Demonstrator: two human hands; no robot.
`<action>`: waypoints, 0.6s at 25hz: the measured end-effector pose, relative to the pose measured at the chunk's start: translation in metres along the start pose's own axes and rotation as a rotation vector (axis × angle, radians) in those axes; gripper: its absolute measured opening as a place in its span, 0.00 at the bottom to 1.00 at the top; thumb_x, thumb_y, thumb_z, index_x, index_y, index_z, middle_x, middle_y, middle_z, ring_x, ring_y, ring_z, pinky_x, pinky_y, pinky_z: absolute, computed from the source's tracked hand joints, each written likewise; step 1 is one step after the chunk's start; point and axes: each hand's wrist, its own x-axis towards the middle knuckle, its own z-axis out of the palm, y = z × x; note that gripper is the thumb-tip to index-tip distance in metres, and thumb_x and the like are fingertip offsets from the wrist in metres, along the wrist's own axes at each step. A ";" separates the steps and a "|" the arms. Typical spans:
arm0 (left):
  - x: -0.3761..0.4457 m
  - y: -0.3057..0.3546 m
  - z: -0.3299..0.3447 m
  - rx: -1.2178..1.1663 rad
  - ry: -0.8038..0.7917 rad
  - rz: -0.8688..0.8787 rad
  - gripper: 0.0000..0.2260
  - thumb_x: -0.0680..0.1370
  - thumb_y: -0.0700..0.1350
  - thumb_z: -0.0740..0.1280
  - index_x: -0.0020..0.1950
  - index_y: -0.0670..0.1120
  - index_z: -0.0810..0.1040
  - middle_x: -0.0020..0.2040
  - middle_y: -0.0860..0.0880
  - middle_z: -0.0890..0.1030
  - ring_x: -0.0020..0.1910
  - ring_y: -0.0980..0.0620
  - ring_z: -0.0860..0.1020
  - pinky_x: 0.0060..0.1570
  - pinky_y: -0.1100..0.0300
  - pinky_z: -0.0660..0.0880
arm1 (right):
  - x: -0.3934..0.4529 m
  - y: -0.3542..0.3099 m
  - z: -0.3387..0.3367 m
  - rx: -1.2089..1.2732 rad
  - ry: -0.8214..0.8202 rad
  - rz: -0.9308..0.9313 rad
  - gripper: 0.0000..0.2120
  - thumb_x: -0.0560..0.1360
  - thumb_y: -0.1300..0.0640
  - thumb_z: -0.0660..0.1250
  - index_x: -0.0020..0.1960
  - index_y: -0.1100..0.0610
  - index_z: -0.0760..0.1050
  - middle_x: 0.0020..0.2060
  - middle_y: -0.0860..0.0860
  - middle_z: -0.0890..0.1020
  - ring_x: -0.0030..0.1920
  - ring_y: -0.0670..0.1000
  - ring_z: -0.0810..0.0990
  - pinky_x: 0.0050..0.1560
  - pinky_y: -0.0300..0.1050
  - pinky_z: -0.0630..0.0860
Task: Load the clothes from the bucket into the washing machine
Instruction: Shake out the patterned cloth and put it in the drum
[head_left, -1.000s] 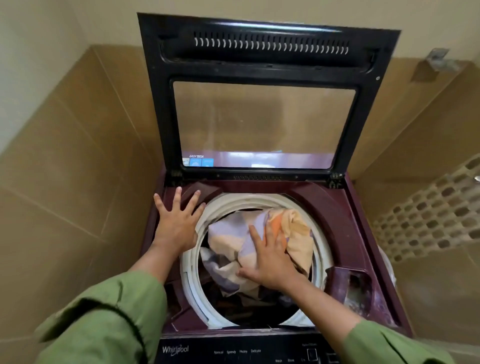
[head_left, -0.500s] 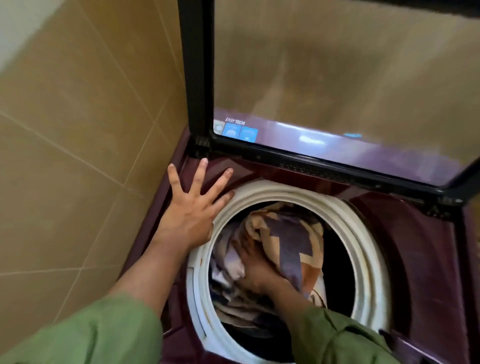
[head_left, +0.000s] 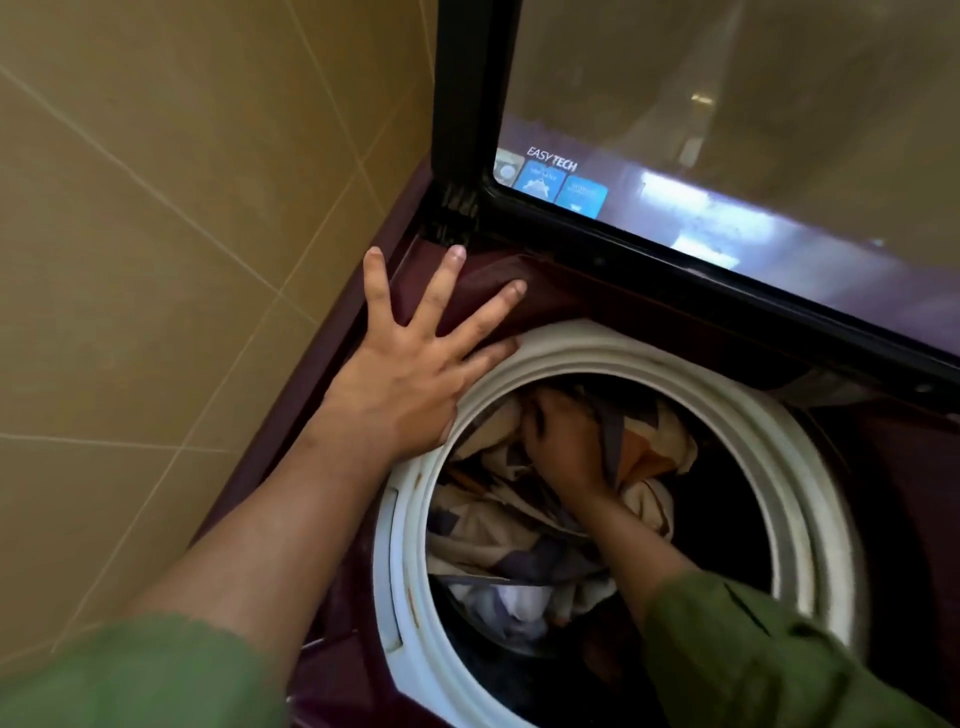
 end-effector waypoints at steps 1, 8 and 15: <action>0.001 0.000 -0.001 0.002 -0.012 -0.001 0.29 0.78 0.55 0.55 0.79 0.60 0.50 0.80 0.48 0.35 0.76 0.30 0.40 0.61 0.19 0.43 | -0.016 0.001 -0.009 0.039 0.116 -0.096 0.08 0.76 0.56 0.64 0.50 0.60 0.78 0.45 0.59 0.82 0.47 0.60 0.80 0.48 0.52 0.76; 0.000 -0.001 -0.005 -0.002 -0.051 -0.016 0.30 0.77 0.57 0.55 0.79 0.60 0.49 0.79 0.49 0.34 0.76 0.30 0.39 0.62 0.19 0.45 | -0.124 0.052 -0.012 -0.604 -0.421 -0.519 0.32 0.62 0.41 0.69 0.64 0.50 0.77 0.65 0.54 0.77 0.63 0.60 0.77 0.64 0.65 0.65; 0.000 -0.002 0.008 0.011 0.014 -0.001 0.29 0.79 0.59 0.54 0.79 0.59 0.50 0.80 0.48 0.36 0.77 0.30 0.42 0.62 0.19 0.47 | -0.017 0.093 0.026 -0.257 -0.520 -0.018 0.20 0.80 0.54 0.58 0.70 0.58 0.69 0.64 0.63 0.73 0.66 0.61 0.71 0.65 0.48 0.64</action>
